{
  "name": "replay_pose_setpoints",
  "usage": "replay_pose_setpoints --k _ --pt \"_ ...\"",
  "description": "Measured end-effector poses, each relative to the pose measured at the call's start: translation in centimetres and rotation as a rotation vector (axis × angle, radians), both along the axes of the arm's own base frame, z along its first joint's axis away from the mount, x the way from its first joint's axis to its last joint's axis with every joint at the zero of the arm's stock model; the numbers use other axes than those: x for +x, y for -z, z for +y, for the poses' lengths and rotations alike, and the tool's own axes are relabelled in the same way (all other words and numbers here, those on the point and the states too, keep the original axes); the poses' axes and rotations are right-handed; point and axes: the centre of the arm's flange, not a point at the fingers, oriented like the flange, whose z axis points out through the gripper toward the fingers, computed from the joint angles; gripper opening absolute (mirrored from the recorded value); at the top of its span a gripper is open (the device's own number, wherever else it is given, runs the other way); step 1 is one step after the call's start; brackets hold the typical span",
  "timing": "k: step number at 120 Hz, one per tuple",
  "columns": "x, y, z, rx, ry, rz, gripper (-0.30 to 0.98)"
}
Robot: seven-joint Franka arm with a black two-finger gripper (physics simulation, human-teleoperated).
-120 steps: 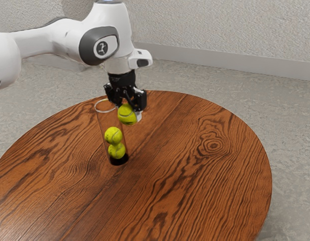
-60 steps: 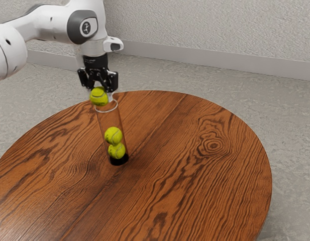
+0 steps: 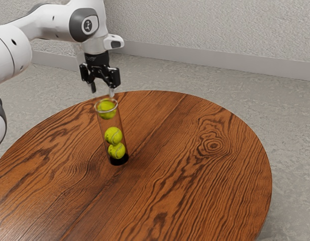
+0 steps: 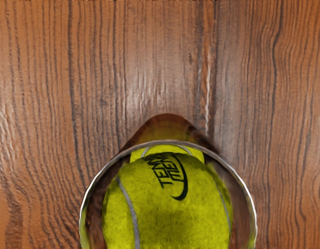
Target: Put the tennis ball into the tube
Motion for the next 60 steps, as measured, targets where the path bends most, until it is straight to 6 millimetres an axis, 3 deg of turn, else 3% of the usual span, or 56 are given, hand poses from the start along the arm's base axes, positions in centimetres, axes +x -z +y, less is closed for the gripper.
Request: replay_pose_setpoints --k 9,26,36,47,60 --pt "-0.9 -1.5 -0.4 -0.009 0.013 -0.017 0.60" --pt "-6.6 -5.4 -2.5 -0.047 0.075 -0.032 0.64" --pt "-9.3 -8.0 -2.8 -0.032 0.121 -0.059 0.66" --pt "-11.7 -9.5 -3.1 -0.019 0.165 -0.074 0.67" --pt "-13.0 -10.5 -3.2 -0.013 0.189 -0.086 0.67"
